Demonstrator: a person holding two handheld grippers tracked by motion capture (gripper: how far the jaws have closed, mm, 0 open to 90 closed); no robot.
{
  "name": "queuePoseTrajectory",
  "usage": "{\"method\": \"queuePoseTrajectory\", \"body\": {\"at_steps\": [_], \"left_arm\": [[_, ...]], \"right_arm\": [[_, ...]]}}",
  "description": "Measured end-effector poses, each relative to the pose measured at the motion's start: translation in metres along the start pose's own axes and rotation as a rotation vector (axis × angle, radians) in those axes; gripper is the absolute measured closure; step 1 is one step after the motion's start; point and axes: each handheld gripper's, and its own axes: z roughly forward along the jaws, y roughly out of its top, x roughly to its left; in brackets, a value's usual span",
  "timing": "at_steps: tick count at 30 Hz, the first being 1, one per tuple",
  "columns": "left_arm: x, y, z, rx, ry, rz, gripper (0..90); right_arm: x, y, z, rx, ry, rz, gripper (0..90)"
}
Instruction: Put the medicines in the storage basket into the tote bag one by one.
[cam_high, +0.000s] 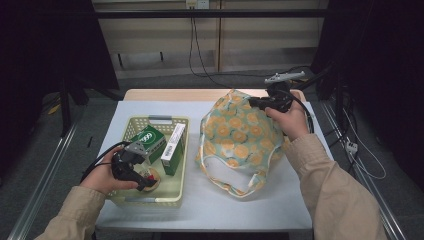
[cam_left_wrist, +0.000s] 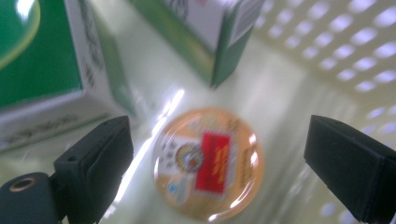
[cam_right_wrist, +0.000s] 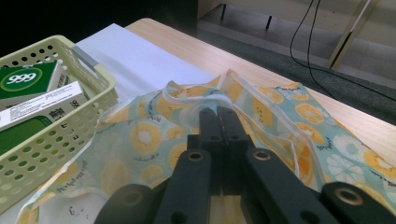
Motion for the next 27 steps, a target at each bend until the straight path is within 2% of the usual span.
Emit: {"method": "queuePoseTrajectory", "body": {"at_steps": [5, 8, 10, 11, 12, 15, 16, 20, 24, 25, 27], "left_arm": [[-0.002, 0.003, 0.011, 0.115, -0.006, 0.024, 8.8], [-0.001, 0.003, 0.015, 0.150, 0.004, 0.016, 9.6], [0.000, 0.004, 0.017, 0.171, 0.006, 0.037, 9.4], [0.000, 0.004, 0.018, 0.179, 0.009, 0.035, 9.4], [0.000, 0.004, 0.019, 0.185, 0.022, 0.048, 9.6], [0.000, 0.005, 0.021, 0.204, 0.005, 0.064, 10.3], [-0.001, 0.005, 0.022, 0.201, 0.013, 0.060, 10.5], [0.000, 0.007, 0.026, 0.241, 0.008, 0.082, 10.8], [-0.001, 0.008, 0.032, 0.297, -0.011, 0.074, 17.7], [0.000, 0.009, 0.033, 0.319, -0.009, 0.090, 17.8], [0.001, 0.009, 0.034, 0.331, -0.005, 0.101, 20.1]], "right_arm": [[0.002, 0.000, 0.001, 0.004, 0.003, 0.000, 90.0], [0.001, 0.000, 0.001, 0.005, 0.004, -0.001, 90.0], [0.001, -0.001, 0.001, 0.004, 0.004, 0.001, 90.0], [0.001, 0.000, 0.001, 0.003, 0.002, 0.000, 90.0], [0.001, 0.000, 0.000, 0.001, 0.003, -0.001, 90.0], [0.000, 0.000, -0.001, 0.000, 0.000, -0.002, 90.0], [0.000, 0.000, -0.001, 0.000, 0.001, -0.001, 90.0], [-0.002, -0.001, -0.001, 0.000, 0.000, 0.005, 90.0], [-0.002, -0.001, -0.001, -0.002, 0.001, 0.006, 90.0], [-0.002, -0.001, 0.000, -0.003, 0.001, 0.008, 90.0], [-0.003, 0.000, -0.001, -0.003, 0.002, 0.007, 90.0]]}}
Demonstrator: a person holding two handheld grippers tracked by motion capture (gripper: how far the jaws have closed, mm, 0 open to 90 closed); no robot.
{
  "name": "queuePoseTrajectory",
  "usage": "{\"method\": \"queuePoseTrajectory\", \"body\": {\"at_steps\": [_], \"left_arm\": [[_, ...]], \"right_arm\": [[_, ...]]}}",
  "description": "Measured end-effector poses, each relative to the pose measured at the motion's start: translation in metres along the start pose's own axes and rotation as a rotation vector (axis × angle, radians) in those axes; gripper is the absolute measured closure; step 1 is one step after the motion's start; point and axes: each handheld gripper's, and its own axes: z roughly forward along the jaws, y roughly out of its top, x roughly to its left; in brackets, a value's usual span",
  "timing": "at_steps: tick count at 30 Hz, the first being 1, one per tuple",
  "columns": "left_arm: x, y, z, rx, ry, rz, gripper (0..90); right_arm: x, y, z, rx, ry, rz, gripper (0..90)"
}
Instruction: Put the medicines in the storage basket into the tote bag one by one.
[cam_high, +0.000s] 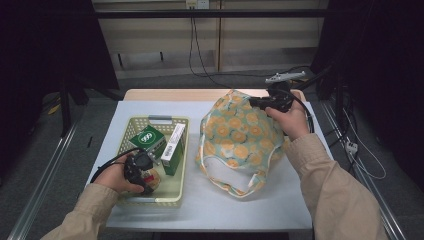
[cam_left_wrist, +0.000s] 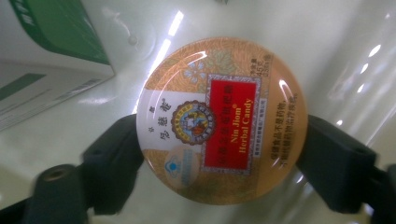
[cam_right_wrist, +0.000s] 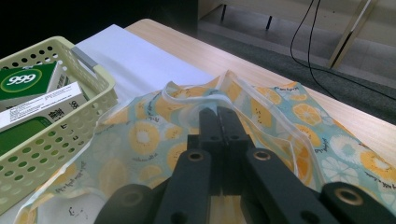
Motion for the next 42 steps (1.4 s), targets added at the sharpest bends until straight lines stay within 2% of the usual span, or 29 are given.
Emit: {"method": "queuePoseTrajectory", "body": {"at_steps": [2, 4, 5, 6, 8, 9, 11, 14, 18, 19, 21, 25, 27, 29, 33, 37, 40, 42], "left_arm": [[-0.001, 0.000, 0.000, -0.016, -0.003, -0.016, 20.4], [0.000, 0.000, 0.000, -0.012, -0.001, -0.009, 20.6], [-0.002, 0.000, 0.001, -0.024, 0.015, -0.022, 20.6], [-0.001, 0.001, -0.001, -0.015, 0.012, -0.007, 20.7], [-0.002, 0.001, -0.005, -0.069, 0.009, -0.030, 20.7], [-0.001, 0.001, -0.008, -0.084, 0.011, -0.028, 20.7], [0.000, 0.001, -0.011, -0.125, -0.016, -0.053, 20.7], [-0.001, 0.000, -0.014, -0.155, -0.042, -0.058, 20.8], [-0.001, -0.004, -0.020, -0.184, -0.039, -0.076, 20.8], [0.000, -0.006, -0.023, -0.189, -0.053, -0.069, 20.9], [0.000, -0.009, -0.029, -0.218, -0.060, -0.097, 20.8], [0.002, -0.009, -0.048, -0.272, -0.042, -0.112, 20.9], [0.002, -0.006, -0.058, -0.313, -0.038, -0.118, 20.8], [0.001, -0.001, -0.068, -0.333, -0.022, -0.117, 20.8], [-0.001, 0.013, -0.087, -0.389, -0.016, -0.112, 20.9], [0.000, 0.025, -0.102, -0.401, -0.002, -0.096, 20.8], [0.000, 0.032, -0.110, -0.426, -0.011, -0.100, 20.9], [0.000, 0.037, -0.116, -0.431, 0.003, -0.096, 20.9]], "right_arm": [[-0.001, 0.000, -0.001, -0.001, -0.002, 0.002, 90.0], [-0.002, 0.000, -0.002, -0.005, -0.003, 0.005, 90.0], [-0.002, 0.000, -0.002, -0.005, -0.003, 0.004, 90.0], [-0.002, 0.000, -0.003, -0.003, -0.005, 0.005, 90.0], [-0.002, -0.001, -0.003, -0.004, -0.004, 0.004, 90.0], [-0.002, -0.001, -0.004, -0.006, -0.007, 0.003, 90.0], [-0.002, -0.001, -0.005, -0.006, -0.007, 0.004, 90.0], [-0.002, 0.000, -0.007, -0.007, -0.010, 0.005, 90.0], [-0.003, -0.001, -0.008, -0.010, -0.013, 0.003, 90.0], [-0.003, -0.001, -0.008, -0.008, -0.014, 0.003, 90.0], [-0.003, -0.001, -0.008, -0.006, -0.013, 0.003, 90.0], [-0.002, -0.001, -0.006, -0.007, -0.011, 0.006, 90.0], [-0.001, -0.001, -0.005, -0.004, -0.009, 0.005, 90.0], [-0.001, -0.001, -0.004, -0.005, -0.007, 0.006, 90.0], [-0.001, 0.000, -0.003, -0.008, -0.007, 0.009, 90.0], [-0.002, -0.001, -0.004, -0.008, -0.013, 0.015, 90.0], [-0.003, -0.001, -0.005, -0.010, -0.011, 0.014, 90.0], [-0.003, -0.001, -0.006, -0.011, -0.011, 0.016, 90.0]]}}
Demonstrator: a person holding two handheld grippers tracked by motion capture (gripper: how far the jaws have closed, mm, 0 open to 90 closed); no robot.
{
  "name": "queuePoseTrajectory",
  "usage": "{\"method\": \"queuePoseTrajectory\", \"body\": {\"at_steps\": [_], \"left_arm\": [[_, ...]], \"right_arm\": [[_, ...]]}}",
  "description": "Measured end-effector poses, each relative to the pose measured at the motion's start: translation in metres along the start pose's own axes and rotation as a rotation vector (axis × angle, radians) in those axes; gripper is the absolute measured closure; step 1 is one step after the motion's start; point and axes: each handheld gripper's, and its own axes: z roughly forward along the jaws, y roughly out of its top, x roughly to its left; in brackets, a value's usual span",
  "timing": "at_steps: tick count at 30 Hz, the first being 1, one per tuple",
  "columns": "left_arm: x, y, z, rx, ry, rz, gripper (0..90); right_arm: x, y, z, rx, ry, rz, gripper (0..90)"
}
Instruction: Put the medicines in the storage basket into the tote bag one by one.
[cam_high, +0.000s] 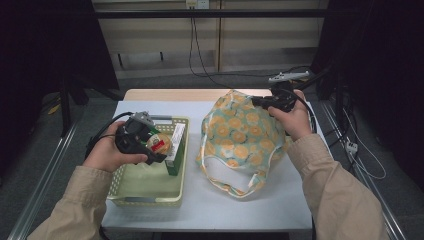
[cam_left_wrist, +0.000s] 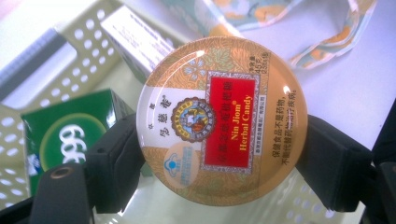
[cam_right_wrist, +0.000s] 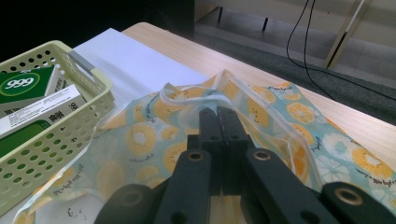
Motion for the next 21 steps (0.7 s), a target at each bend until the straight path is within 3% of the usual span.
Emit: {"method": "queuePoseTrajectory", "body": {"at_steps": [3, 7, 9, 10, 19, 20, 21], "left_arm": [[-0.003, 0.010, 0.001, -0.024, 0.001, -0.006, 20.8], [-0.008, 0.026, 0.006, -0.030, -0.005, 0.021, 20.9], [-0.012, 0.034, 0.013, -0.052, -0.010, 0.005, 20.9], [-0.013, 0.037, 0.015, -0.048, -0.011, 0.022, 20.9], [-0.034, 0.074, 0.047, -0.095, -0.029, 0.038, 20.9], [-0.037, 0.077, 0.052, -0.119, -0.035, 0.013, 20.9], [-0.038, 0.081, 0.055, -0.102, -0.036, 0.039, 20.9]], "right_arm": [[0.000, 0.000, 0.001, -0.003, 0.002, 0.001, 90.0], [0.002, 0.000, 0.001, -0.003, 0.003, -0.001, 90.0], [0.002, 0.000, 0.001, -0.003, 0.003, 0.000, 90.0], [0.002, 0.000, 0.001, -0.004, 0.001, -0.002, 90.0], [0.000, -0.002, 0.001, -0.012, 0.003, 0.012, 90.0], [0.000, -0.003, 0.000, -0.011, 0.004, 0.011, 90.0], [0.000, -0.003, 0.000, -0.009, 0.002, 0.008, 90.0]]}}
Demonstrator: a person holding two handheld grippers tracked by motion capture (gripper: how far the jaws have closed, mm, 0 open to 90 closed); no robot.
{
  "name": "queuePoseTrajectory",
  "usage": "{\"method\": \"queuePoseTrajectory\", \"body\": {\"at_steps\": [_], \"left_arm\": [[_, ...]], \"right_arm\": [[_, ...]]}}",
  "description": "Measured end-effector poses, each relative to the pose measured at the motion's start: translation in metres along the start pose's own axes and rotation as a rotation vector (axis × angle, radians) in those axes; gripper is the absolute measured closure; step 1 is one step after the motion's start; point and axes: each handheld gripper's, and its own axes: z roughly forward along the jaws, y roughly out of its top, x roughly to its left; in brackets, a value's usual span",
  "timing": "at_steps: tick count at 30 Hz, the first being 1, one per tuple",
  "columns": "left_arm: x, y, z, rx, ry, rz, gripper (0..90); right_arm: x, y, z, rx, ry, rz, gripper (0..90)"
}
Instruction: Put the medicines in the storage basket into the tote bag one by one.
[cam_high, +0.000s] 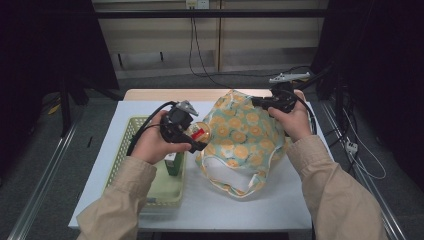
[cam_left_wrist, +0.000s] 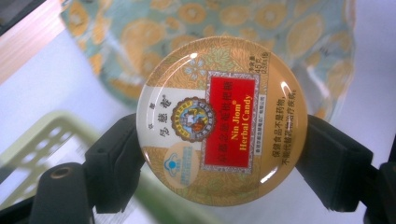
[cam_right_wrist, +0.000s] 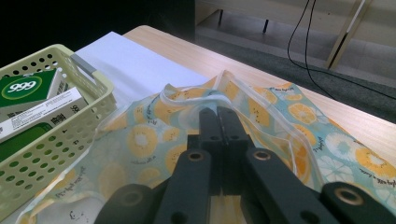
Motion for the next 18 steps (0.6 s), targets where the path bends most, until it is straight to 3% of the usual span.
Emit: {"method": "queuePoseTrajectory", "body": {"at_steps": [7, 18], "left_arm": [[-0.011, 0.016, 0.026, -0.033, -0.008, -0.016, 20.9], [-0.020, 0.028, 0.053, -0.077, 0.024, -0.056, 20.9]], "right_arm": [[-0.001, 0.001, -0.003, -0.010, -0.002, 0.004, 90.0], [-0.006, -0.001, -0.010, -0.023, -0.002, 0.018, 90.0]]}}
